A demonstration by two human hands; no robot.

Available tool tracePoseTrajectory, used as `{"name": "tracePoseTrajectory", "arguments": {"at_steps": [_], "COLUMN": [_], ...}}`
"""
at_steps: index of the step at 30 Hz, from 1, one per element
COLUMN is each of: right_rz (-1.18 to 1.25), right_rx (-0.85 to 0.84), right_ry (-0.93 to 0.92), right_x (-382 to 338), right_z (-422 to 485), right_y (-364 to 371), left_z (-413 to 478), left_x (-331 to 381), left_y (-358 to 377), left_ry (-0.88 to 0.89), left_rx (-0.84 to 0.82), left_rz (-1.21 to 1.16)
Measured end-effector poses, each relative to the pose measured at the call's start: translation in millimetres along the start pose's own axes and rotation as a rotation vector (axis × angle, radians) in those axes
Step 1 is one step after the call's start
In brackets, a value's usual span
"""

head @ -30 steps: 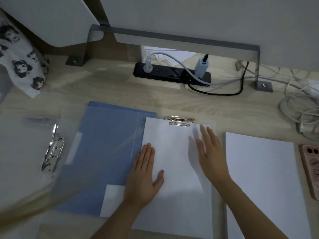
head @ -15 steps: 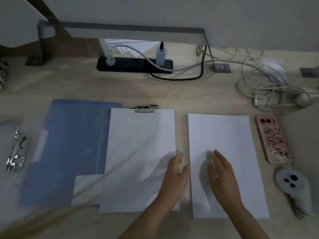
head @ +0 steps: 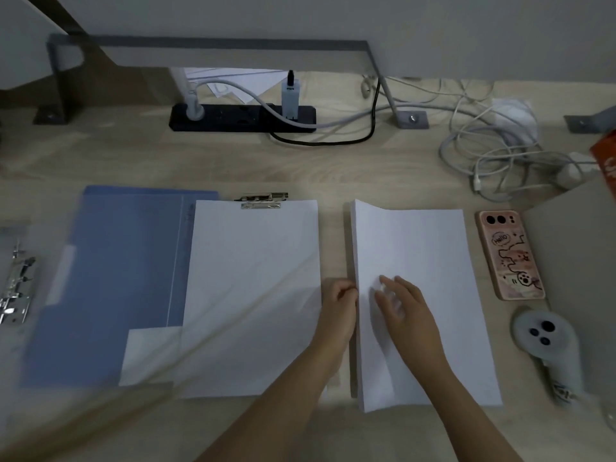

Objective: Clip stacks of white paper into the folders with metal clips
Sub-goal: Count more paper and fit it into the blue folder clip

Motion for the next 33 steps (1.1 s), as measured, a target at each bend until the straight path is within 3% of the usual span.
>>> {"name": "tracePoseTrajectory", "arguments": {"at_steps": [14,33], "right_rz": [0.314,0.275], "right_rx": [-0.058,-0.016], "right_ry": [0.086,0.096], "right_x": [2.1,-1.1], "right_z": [0.2,1.1], "right_y": [-4.9,-3.5], "left_z": [-7.0,-4.8], "left_x": [-9.4,-12.4], "left_y": [15.4,15.9], "left_ry": [0.157,0.168], "left_rx": [-0.076,-0.061], "left_rz": [-0.183,-0.218]}}
Point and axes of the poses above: each hand's wrist, its own z-axis towards the middle knuckle, its own y-axis out of the palm, x = y × z, the point moved 5 cm from there along z, towards the middle knuckle, and after that the axes turned 4 degrees about x, right-handed, at the moved point
